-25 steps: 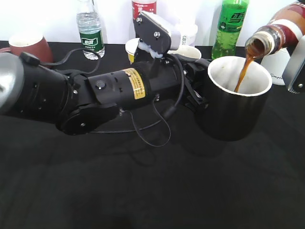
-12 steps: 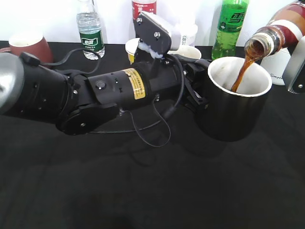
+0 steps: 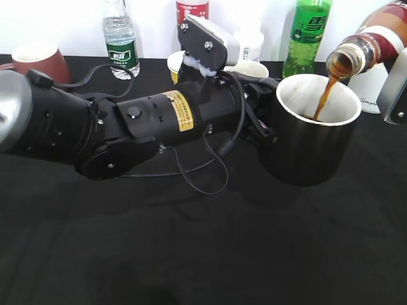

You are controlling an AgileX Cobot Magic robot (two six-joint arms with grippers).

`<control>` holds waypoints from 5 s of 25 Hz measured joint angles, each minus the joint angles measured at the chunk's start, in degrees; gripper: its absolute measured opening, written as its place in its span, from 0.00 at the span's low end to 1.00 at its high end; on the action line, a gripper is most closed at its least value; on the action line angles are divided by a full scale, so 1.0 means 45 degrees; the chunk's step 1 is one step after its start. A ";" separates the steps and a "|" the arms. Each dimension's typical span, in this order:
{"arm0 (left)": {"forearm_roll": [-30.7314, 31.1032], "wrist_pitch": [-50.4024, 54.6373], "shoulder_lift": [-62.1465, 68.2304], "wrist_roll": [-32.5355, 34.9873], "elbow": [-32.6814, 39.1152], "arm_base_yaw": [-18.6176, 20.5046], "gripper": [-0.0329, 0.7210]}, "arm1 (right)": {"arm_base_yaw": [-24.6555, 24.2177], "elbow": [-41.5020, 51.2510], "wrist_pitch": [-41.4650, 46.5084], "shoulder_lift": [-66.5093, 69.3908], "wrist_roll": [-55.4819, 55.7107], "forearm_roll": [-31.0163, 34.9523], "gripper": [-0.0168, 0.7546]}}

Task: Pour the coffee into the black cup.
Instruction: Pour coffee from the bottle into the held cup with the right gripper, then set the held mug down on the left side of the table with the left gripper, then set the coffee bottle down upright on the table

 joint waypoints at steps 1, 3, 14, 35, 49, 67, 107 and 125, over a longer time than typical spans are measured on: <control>0.0000 0.0000 0.0000 0.0000 0.0000 0.0000 0.12 | 0.0000 0.0000 0.0000 0.0000 -0.0099 0.0010 0.71; 0.0000 0.0000 0.0000 0.0011 0.0000 0.0000 0.12 | 0.0000 0.0000 -0.0011 0.0000 -0.0177 0.0010 0.71; 0.0000 0.0012 0.0000 0.0022 0.0000 0.0000 0.12 | 0.0000 0.0000 -0.0040 0.0000 -0.0220 0.0010 0.71; 0.0000 0.0000 0.0000 0.0033 0.0000 0.0000 0.12 | 0.0000 0.0000 -0.0067 0.0000 0.0817 -0.0038 0.71; -0.0088 -0.0591 -0.1767 0.0033 0.1035 0.3077 0.12 | 0.0000 0.0000 -0.0053 0.0000 1.7967 -0.0908 0.71; -0.3370 -0.4476 0.1965 0.1349 0.3318 0.7181 0.12 | 0.0000 0.0000 0.0001 0.0000 1.8412 -0.0613 0.71; 0.0129 -0.4316 -0.4569 0.0709 0.7105 0.7772 0.38 | 0.0000 -0.3235 -0.0807 0.8341 1.7841 0.0622 0.71; 0.0218 -0.2590 -0.4714 0.0709 0.7105 0.7772 0.38 | 0.0000 -0.1781 0.2633 0.6450 1.7877 -0.0006 0.86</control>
